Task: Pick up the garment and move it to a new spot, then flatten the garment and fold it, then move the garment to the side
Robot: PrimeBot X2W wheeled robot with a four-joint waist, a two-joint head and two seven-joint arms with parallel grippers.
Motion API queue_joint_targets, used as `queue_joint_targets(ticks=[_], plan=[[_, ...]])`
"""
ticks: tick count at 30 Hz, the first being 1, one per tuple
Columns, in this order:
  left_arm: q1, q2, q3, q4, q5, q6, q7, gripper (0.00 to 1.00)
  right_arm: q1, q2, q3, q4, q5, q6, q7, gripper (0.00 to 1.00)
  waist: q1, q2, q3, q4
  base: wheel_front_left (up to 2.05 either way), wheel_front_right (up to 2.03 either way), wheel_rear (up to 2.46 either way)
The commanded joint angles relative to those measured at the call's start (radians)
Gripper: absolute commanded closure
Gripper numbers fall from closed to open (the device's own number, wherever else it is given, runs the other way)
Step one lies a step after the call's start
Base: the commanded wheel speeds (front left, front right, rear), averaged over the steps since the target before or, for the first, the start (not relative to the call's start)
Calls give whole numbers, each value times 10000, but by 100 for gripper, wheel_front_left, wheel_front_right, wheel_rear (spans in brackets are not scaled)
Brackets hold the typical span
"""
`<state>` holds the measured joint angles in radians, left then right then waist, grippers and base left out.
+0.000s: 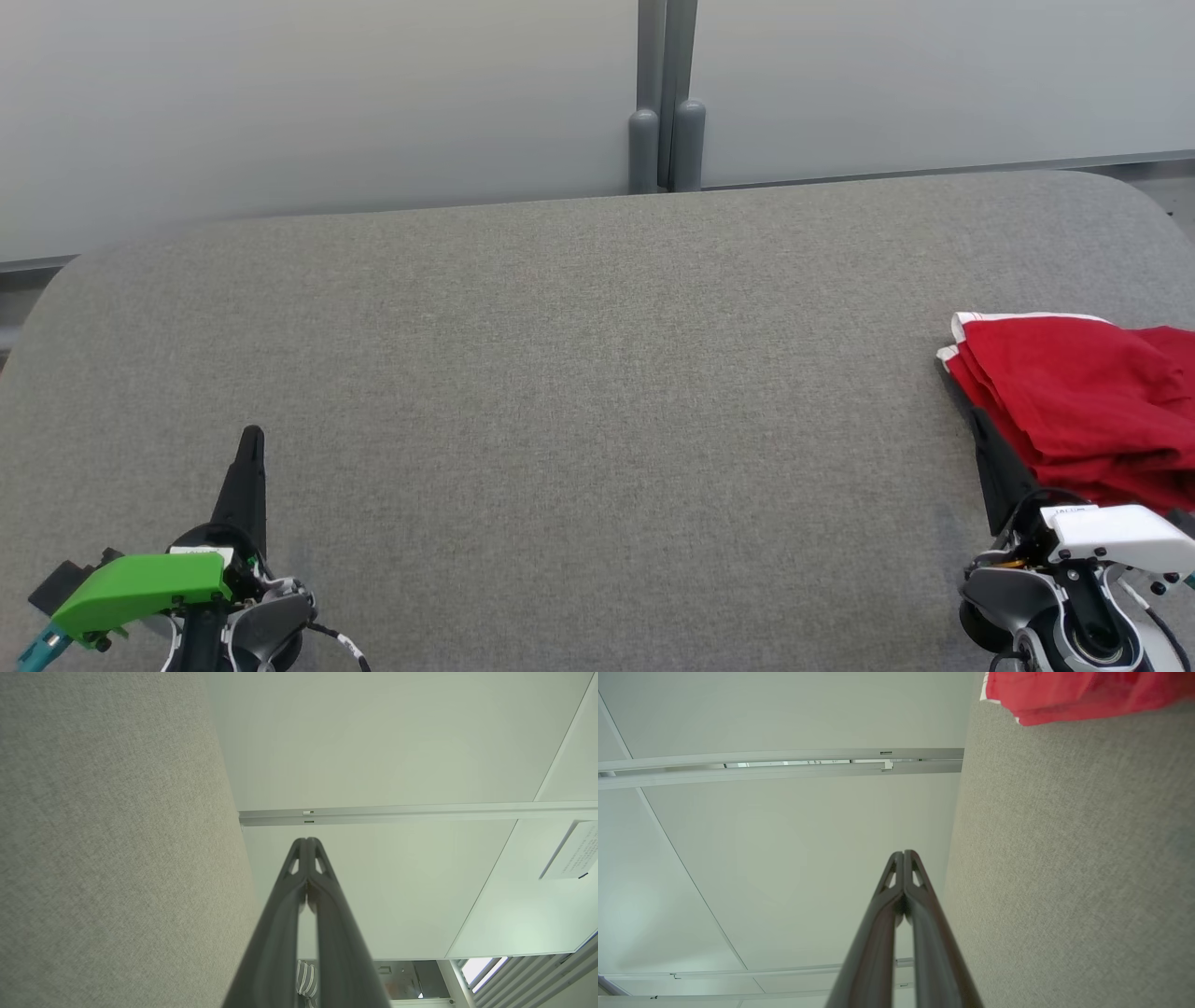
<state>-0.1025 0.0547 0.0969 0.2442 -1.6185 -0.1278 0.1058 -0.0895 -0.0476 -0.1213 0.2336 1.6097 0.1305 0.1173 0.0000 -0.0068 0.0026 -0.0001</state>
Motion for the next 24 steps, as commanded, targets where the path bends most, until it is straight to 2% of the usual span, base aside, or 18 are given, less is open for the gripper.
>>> queue_joint_targets(ticks=[1,24], plan=[[-103,-2,44,-12,-15,-53,59,100,-115,-50,-27,-37,71,4,11,100,0,68,0,1,0,0,0],[-106,-15,65,-13,15,-53,65,100,-114,-50,-26,-37,72,4,10,100,0,68,0,1,0,0,0]])
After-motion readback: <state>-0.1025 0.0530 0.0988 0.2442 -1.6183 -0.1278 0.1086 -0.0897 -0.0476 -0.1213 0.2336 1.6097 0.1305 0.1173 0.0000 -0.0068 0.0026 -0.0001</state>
